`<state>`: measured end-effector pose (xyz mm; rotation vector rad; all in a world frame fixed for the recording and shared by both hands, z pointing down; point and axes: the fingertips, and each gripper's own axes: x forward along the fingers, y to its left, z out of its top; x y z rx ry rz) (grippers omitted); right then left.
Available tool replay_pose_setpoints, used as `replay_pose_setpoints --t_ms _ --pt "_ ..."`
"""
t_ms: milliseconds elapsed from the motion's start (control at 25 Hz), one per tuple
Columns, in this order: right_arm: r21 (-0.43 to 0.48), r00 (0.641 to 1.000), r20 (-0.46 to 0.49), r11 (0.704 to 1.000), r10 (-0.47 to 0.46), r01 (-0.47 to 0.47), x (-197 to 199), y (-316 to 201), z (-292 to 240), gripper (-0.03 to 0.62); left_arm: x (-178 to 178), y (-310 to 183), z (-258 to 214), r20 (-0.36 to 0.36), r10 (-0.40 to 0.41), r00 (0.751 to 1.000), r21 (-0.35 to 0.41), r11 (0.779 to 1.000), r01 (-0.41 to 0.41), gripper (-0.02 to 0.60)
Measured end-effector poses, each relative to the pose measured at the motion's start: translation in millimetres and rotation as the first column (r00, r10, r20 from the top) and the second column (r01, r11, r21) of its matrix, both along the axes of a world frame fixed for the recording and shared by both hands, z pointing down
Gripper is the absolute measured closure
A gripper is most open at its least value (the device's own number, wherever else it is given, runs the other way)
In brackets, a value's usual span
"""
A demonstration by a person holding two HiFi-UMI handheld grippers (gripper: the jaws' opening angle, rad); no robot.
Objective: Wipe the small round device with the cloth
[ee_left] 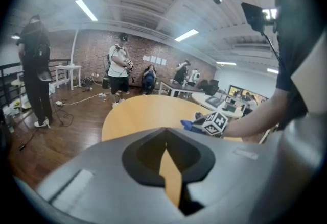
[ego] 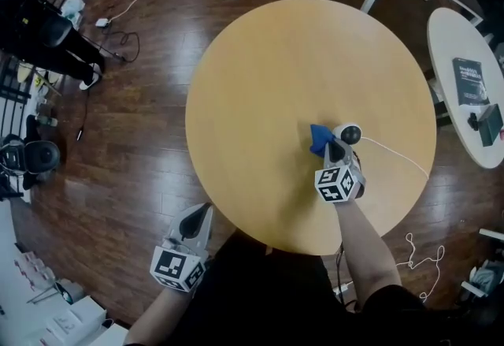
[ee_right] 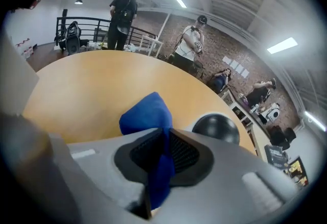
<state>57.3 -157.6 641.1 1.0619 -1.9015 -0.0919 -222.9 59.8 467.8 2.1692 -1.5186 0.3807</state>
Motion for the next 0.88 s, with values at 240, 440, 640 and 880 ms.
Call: replay_pose_setpoints --t_ms 240,440,640,880 --pt "-0.059 0.997 0.039 0.997 0.06 -0.058 8.2 15.4 13.2 0.557 1.3 -6.9 1.8 -0.013 0.028 1.0 -0.005 1.0 -0.028 0.577" --pt "-0.096 0.996 0.059 0.993 0.07 -0.064 0.4 42.8 9.0 0.557 7.1 -32.2 -2.2 -0.045 0.109 0.993 0.031 0.994 -0.107 0.577" --pt "-0.207 0.996 0.036 0.976 0.082 -0.073 8.6 89.2 12.3 0.532 20.9 -65.7 -6.7 -0.085 0.196 0.977 0.079 0.979 -0.19 0.577" --pt "-0.219 0.971 0.123 0.96 0.204 -0.174 25.8 129.3 -18.7 0.445 48.0 -101.5 1.5 -0.1 0.346 0.933 0.105 0.936 -0.336 0.577"
